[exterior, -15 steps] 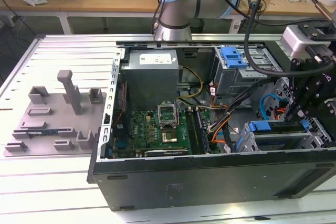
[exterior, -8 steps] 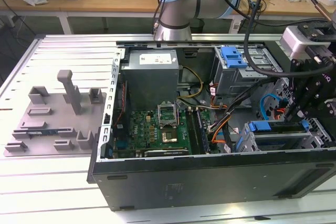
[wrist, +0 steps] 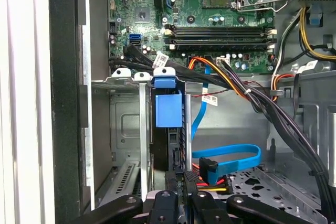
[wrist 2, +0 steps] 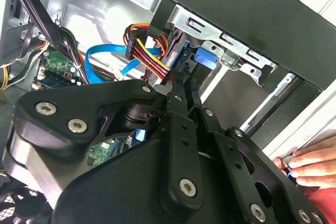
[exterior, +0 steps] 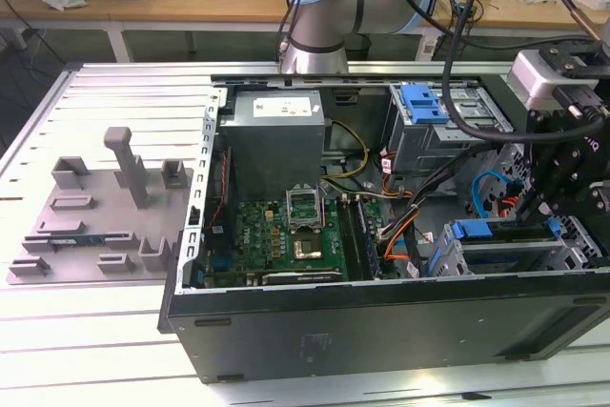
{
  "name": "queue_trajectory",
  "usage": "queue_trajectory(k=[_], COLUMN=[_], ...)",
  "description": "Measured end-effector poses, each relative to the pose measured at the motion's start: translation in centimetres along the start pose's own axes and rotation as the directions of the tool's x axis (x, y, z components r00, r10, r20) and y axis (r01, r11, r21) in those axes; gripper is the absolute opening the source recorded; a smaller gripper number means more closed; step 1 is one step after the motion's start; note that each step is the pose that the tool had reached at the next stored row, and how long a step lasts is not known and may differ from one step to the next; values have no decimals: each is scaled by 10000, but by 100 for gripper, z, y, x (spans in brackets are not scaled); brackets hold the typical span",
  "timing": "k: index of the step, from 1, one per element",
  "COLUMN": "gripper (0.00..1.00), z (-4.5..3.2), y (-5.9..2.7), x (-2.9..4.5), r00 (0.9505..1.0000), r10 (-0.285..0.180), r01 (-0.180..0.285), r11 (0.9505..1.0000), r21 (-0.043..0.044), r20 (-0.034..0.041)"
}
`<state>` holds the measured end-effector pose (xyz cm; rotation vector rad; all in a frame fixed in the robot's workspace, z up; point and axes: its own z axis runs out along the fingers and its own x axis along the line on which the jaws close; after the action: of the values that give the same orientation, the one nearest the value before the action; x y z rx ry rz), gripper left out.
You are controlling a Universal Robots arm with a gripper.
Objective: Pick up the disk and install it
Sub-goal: 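Insert the first disk wire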
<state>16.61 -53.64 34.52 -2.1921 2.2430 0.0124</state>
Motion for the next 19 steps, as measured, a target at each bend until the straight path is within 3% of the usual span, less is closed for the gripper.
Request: queue_trajectory(k=[19], gripper=[17], z=[32], y=[-2], x=[1], r00=[10000], r10=[-38], r01=[38], r11=[10000], r21=[-1], r20=[3])
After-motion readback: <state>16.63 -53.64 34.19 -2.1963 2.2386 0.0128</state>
